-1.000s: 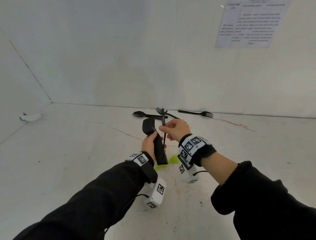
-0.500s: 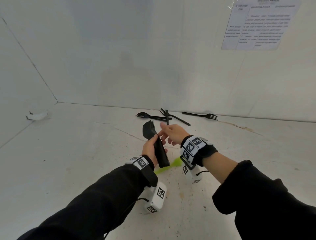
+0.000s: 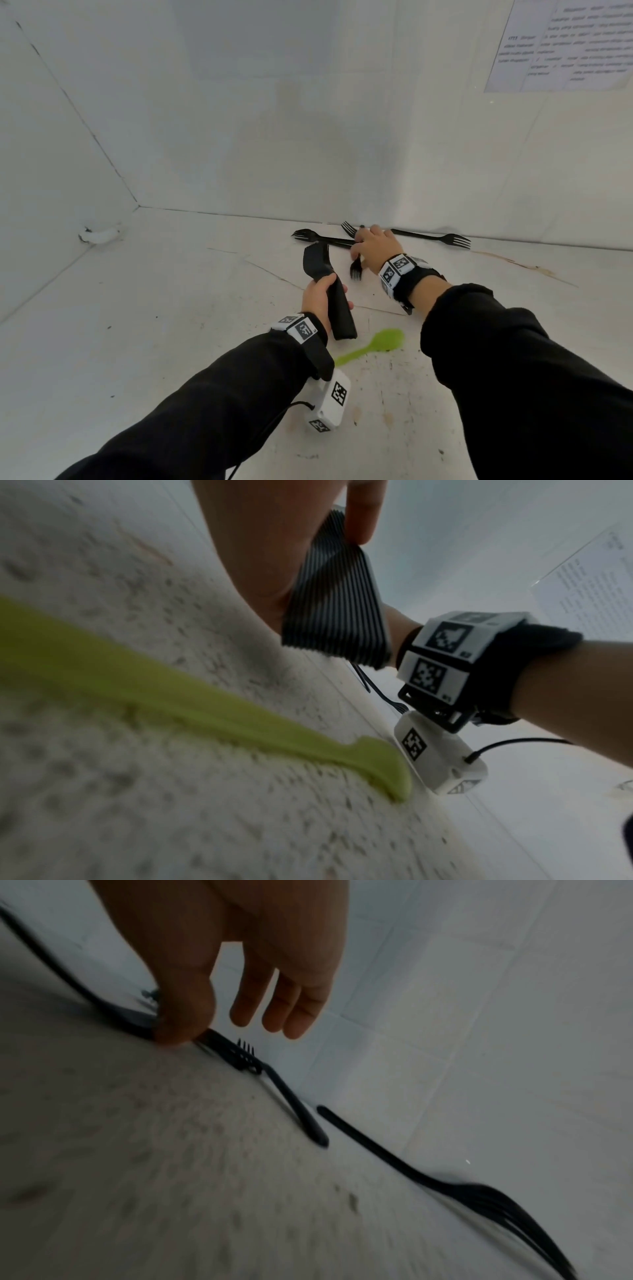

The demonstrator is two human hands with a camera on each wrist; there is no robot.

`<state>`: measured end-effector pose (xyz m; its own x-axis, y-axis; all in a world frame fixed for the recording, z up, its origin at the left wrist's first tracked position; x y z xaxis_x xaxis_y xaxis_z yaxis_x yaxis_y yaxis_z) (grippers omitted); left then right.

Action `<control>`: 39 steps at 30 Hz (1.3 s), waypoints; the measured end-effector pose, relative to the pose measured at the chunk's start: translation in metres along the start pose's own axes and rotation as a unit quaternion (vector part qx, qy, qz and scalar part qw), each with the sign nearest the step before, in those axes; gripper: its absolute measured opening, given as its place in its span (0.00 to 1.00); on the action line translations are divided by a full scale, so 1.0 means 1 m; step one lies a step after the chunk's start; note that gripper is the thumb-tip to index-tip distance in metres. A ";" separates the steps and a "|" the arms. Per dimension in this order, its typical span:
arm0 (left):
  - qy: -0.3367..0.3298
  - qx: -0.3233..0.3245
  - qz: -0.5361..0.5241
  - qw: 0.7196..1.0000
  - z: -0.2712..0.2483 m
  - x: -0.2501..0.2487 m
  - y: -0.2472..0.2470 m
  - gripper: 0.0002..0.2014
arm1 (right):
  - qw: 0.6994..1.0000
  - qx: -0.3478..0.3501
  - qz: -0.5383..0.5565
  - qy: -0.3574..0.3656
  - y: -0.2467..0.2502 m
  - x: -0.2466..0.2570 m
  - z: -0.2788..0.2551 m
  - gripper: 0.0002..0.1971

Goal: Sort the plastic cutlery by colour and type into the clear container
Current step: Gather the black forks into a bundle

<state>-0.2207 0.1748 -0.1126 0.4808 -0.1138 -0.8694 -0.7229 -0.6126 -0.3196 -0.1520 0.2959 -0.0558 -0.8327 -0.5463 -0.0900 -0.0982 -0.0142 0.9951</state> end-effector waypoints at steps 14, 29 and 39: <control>0.010 -0.011 -0.012 1.000 0.018 0.000 0.002 0.10 | 0.976 0.114 0.179 -0.054 -0.011 0.019 0.058 0.20; 0.015 -0.010 -0.019 1.000 0.022 0.002 0.003 0.11 | 0.959 0.052 0.250 -0.127 0.000 0.011 0.058 0.16; 0.009 -0.007 -0.025 1.000 0.020 0.002 0.007 0.10 | 0.964 0.094 0.224 -0.108 -0.008 0.033 0.051 0.25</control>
<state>-0.2350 0.1864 -0.1238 0.5260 -0.0965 -0.8450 -0.6900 -0.6293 -0.3576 -0.2062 0.3209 -0.0692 -0.9067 -0.2743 0.3205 0.2178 0.3462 0.9125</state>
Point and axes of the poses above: each hand's wrist, its own z-axis towards the middle knuckle, its own y-axis out of the back of the hand, x = y × z, the point moved 6 cm from there along z, towards the middle knuckle, and after that the axes turned 12 degrees about -y, right-handed, at the moved point
